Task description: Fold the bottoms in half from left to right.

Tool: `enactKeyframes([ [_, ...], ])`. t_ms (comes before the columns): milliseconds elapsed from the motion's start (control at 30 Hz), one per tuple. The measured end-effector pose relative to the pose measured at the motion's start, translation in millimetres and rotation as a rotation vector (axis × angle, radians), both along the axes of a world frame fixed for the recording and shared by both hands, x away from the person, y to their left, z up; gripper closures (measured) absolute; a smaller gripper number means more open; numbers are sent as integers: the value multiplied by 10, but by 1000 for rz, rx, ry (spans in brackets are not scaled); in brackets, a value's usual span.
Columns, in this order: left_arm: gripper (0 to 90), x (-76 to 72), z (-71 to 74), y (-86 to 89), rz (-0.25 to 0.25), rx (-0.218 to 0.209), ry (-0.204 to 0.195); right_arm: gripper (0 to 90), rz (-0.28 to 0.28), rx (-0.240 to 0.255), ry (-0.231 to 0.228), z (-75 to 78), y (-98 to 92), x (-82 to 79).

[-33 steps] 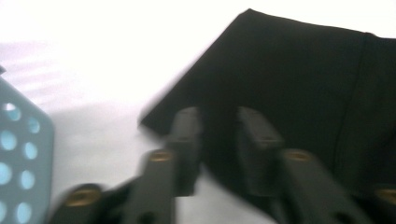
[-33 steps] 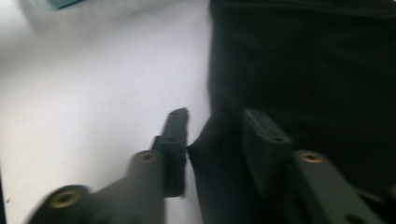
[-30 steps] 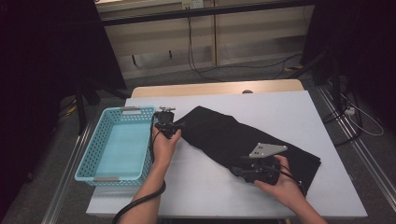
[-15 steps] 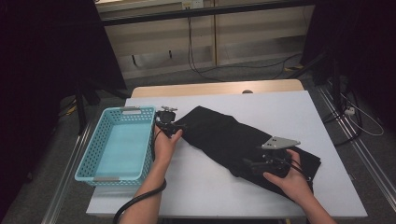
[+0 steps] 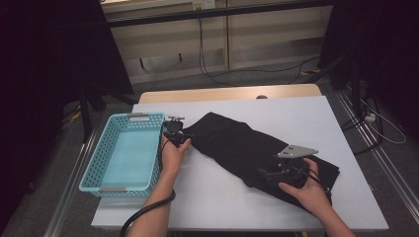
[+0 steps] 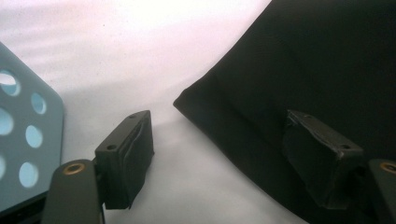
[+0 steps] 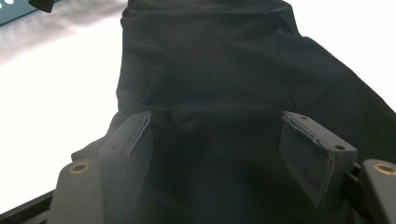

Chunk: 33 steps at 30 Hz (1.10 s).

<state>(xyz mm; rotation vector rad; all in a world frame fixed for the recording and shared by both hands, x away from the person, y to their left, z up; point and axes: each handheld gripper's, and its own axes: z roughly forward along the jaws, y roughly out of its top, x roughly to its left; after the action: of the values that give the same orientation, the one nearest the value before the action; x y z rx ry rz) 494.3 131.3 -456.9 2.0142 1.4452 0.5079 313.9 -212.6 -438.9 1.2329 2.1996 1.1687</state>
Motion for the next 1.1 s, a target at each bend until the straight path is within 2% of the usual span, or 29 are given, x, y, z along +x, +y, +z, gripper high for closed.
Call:
enactKeyframes([
  [133,341,5,22,-42,19,-5,11,260,-7,3,-2,6,-15,-5],
  [233,504,-1,41,-100,13,-27,24,260,-7,6,-1,11,-27,-11],
  [400,681,4,48,-146,12,-72,43,257,-12,9,1,4,-47,-4],
  [500,823,17,52,-158,-10,-104,55,257,-9,9,0,3,-53,3],
  [567,832,25,76,-182,-22,-86,63,251,-8,7,3,0,-59,10],
  [633,838,53,103,-179,-28,-88,85,241,-10,7,5,-6,-71,19],
  [667,840,74,121,-165,-23,-106,98,237,-11,7,6,-9,-77,22],
  [733,845,102,153,-145,-21,-102,99,231,-11,11,9,-10,-87,23],
  [967,848,176,364,-26,-16,-133,71,203,-14,21,14,-17,-125,19],
  [1100,848,199,477,28,-11,-132,53,198,-13,17,20,-33,-121,25],
])
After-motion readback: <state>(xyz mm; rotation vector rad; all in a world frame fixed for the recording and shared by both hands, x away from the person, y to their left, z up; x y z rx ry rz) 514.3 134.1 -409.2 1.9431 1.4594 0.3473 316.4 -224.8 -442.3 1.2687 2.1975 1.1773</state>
